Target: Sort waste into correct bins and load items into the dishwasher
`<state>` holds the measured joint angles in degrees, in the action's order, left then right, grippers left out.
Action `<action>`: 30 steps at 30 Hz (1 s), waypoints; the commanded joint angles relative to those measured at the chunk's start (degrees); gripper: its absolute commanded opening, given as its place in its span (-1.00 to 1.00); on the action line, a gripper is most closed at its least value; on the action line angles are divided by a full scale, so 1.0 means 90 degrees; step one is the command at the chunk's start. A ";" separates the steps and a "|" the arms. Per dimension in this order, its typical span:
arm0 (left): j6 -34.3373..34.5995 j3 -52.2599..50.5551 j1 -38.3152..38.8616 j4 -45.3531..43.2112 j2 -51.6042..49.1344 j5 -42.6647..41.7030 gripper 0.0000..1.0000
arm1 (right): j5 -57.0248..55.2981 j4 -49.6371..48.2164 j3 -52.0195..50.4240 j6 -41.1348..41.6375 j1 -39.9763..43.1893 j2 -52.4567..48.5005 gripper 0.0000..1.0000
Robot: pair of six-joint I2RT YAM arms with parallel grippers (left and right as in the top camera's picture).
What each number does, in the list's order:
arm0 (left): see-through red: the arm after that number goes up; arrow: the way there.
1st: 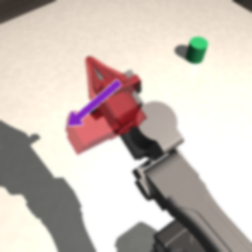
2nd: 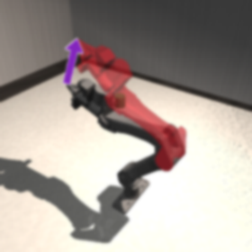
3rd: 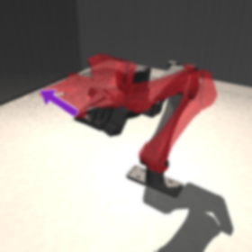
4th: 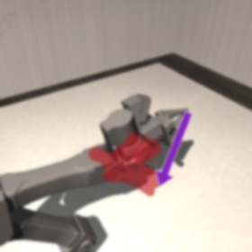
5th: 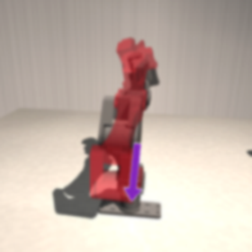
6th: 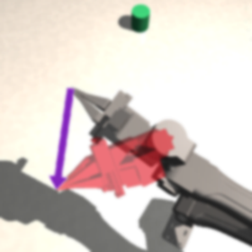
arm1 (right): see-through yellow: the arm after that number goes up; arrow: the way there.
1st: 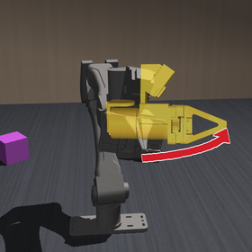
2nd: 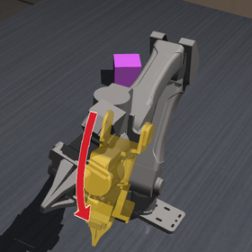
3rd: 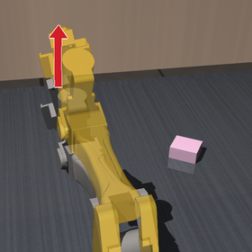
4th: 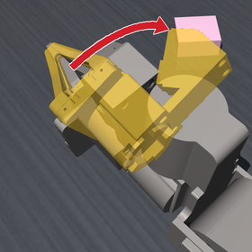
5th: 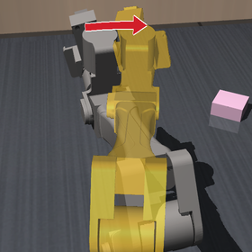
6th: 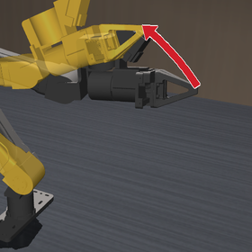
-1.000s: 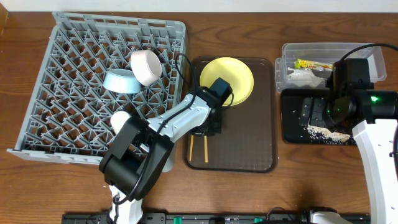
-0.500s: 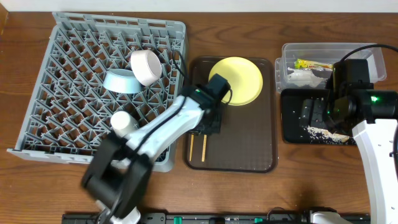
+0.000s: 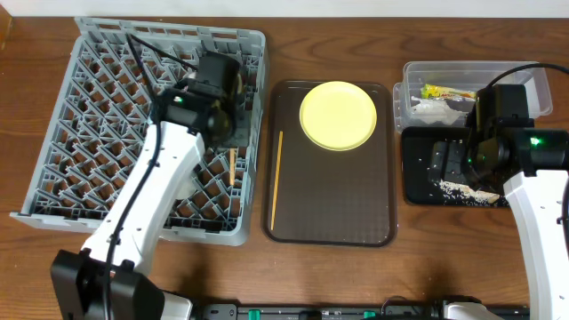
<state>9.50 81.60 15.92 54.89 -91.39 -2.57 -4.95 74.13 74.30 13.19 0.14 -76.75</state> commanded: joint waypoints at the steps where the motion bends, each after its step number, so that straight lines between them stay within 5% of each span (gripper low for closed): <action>1: -0.0580 0.0000 -0.0121 -0.0063 -0.0410 0.0075 -0.88 | -0.0068 0.0005 0.0090 -0.0044 0.0024 0.0039 0.89; 7: -0.0578 0.0000 -0.0124 -0.0182 -0.0935 -0.0095 -0.87 | -0.0068 0.0024 0.0090 -0.0044 0.0024 0.0039 0.88; 14: -0.0578 0.0000 -0.0124 -0.0274 -0.1117 -0.0097 -0.37 | -0.0068 0.0032 0.0090 -0.0044 0.0024 0.0039 0.89; 22: -0.0568 0.0044 -0.0046 -0.0255 -0.0461 -0.0911 -0.24 | -0.0068 0.0032 0.0090 -0.0044 0.0024 0.0039 0.88; 30: 0.0046 -0.0170 0.1256 -0.0469 -0.0534 -0.0852 -0.18 | -0.0068 0.0032 0.0090 -0.0044 0.0024 0.0039 0.89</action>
<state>5.82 81.49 22.98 51.40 -93.65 -11.18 -4.97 74.32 74.30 13.19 0.14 -76.75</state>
